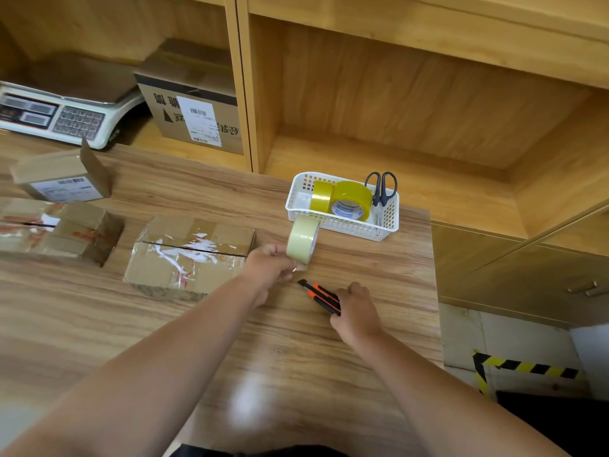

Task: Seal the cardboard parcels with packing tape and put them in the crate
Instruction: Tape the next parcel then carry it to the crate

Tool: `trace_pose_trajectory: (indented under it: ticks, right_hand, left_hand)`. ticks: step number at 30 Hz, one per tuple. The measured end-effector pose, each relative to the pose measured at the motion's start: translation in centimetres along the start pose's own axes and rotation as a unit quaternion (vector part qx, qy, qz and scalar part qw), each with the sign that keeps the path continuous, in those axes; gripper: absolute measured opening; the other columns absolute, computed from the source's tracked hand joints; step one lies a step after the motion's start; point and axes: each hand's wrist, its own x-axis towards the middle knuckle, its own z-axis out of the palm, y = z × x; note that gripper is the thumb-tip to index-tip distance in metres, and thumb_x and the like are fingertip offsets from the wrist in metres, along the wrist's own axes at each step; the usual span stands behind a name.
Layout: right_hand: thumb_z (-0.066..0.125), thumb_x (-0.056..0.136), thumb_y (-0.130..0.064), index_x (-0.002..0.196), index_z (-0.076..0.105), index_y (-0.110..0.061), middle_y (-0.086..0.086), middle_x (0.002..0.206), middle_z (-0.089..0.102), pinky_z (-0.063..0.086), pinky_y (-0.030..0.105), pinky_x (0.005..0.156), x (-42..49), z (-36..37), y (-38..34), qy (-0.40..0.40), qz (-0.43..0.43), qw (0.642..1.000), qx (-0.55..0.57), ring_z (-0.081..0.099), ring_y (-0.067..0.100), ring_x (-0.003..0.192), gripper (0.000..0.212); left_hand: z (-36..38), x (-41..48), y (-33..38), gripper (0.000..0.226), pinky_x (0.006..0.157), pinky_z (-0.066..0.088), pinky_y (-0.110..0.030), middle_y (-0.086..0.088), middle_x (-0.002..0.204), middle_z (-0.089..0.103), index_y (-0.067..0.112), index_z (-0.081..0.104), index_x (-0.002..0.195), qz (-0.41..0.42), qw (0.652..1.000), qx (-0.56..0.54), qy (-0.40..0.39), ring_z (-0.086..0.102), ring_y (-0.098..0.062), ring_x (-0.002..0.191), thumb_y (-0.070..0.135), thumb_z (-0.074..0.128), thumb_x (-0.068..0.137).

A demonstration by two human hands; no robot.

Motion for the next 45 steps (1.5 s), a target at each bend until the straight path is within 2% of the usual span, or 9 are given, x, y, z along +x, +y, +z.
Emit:
trace_pose_trajectory:
  ticks: [7,10,15,18,27,31,35,38,45]
  right_hand:
    - [0.054,0.088,-0.021,0.129,0.05,-0.016,0.004,0.122,0.046,0.042,0.03,0.091,-0.1,-0.1,0.0,-0.019,0.008,1.0,-0.008,0.043,0.021,0.113,0.042]
    - [0.056,0.086,-0.018,0.134,0.047,-0.013,0.005,0.128,0.047,0.039,0.029,0.094,0.5,-1.6,-1.6,0.01,0.019,0.993,0.115,0.041,0.021,0.122,0.049]
    - [0.063,0.081,0.003,0.13,0.05,-0.011,-0.006,0.1,0.06,0.043,0.011,0.07,1.2,-6.0,-5.9,0.023,0.037,0.877,0.479,0.058,0.005,0.086,0.053]
    - [0.063,0.077,0.01,0.123,0.053,-0.02,-0.005,0.105,0.065,0.047,0.013,0.072,1.1,-7.4,-7.9,-0.027,-0.002,0.836,0.547,0.063,0.008,0.094,0.055]
    - [0.068,0.069,0.015,0.089,0.057,-0.018,-0.002,0.091,0.066,0.043,0.019,0.067,0.1,-8.3,-13.3,-0.058,-0.062,0.88,0.467,0.058,0.006,0.08,0.04]
    - [0.073,0.068,0.008,0.086,0.055,-0.019,-0.005,0.088,0.062,0.04,0.015,0.065,0.0,-8.3,-16.1,-0.041,-0.093,0.907,0.409,0.055,0.004,0.082,0.037]
    - [0.074,0.063,0.008,0.086,0.055,-0.011,-0.003,0.081,0.058,0.038,0.019,0.062,0.3,-8.5,-18.9,-0.011,-0.113,0.911,0.396,0.049,0.007,0.072,0.035]
    - [0.07,0.062,0.005,0.078,0.054,-0.02,-0.004,0.077,0.055,0.038,0.024,0.062,0.8,-8.6,-20.5,-0.005,-0.135,0.919,0.371,0.049,0.008,0.071,0.034]
    - [0.069,0.067,-0.008,0.081,0.057,-0.026,-0.004,0.081,0.06,0.04,0.028,0.062,2.0,-9.1,-22.8,0.004,-0.149,0.969,0.195,0.055,0.016,0.078,0.026]
  left_hand:
    - [-1.8,-1.2,0.4,0.023,0.071,0.058,-0.026,-0.007,0.071,0.072,0.011,0.058,0.096,-0.026,0.997,-0.039,-0.056,0.07,-0.014,0.065,-0.009,0.058,0.084]
    - [-2.7,-1.9,1.0,0.023,0.073,0.057,-0.027,-0.007,0.074,0.072,0.013,0.059,0.094,-0.017,0.996,-0.029,-0.081,0.071,-0.014,0.067,-0.009,0.056,0.085]
    - [-5.2,-3.3,2.2,0.022,0.078,0.055,-0.028,-0.003,0.072,0.071,0.015,0.058,0.092,-0.009,0.991,0.015,-0.133,0.07,-0.012,0.068,-0.006,0.054,0.087]
    - [-7.2,-4.2,3.1,0.022,0.074,0.052,-0.026,-0.004,0.068,0.071,0.014,0.057,0.09,-0.006,0.986,0.035,-0.16,0.07,-0.011,0.065,-0.007,0.051,0.088]
    - [-14.3,-5.5,4.7,0.036,0.06,0.057,-0.022,-0.004,0.061,0.066,0.008,0.057,0.103,-0.006,0.983,0.074,-0.169,0.067,-0.012,0.057,-0.021,0.055,0.081]
    - [-17.1,-5.2,5.2,0.041,0.056,0.048,-0.028,0.003,0.051,0.062,0.009,0.054,0.107,0.008,0.985,0.113,-0.129,0.062,-0.011,0.049,-0.021,0.057,0.08]
    - [-19.5,-4.6,6.3,0.045,0.058,0.056,-0.028,-0.011,0.075,0.069,0.003,0.051,0.115,0.018,0.985,0.123,-0.119,0.066,-0.014,0.057,-0.021,0.06,0.077]
    - [-21.0,-4.2,6.9,0.041,0.05,0.05,-0.021,-0.001,0.061,0.069,0.005,0.054,0.108,0.044,0.982,0.153,-0.099,0.064,-0.008,0.05,-0.02,0.063,0.076]
    - [-24.7,-2.1,8.0,0.038,0.071,0.047,-0.03,0.0,0.068,0.064,0.014,0.056,0.096,0.069,0.971,0.217,-0.068,0.059,-0.016,0.07,-0.011,0.071,0.072]
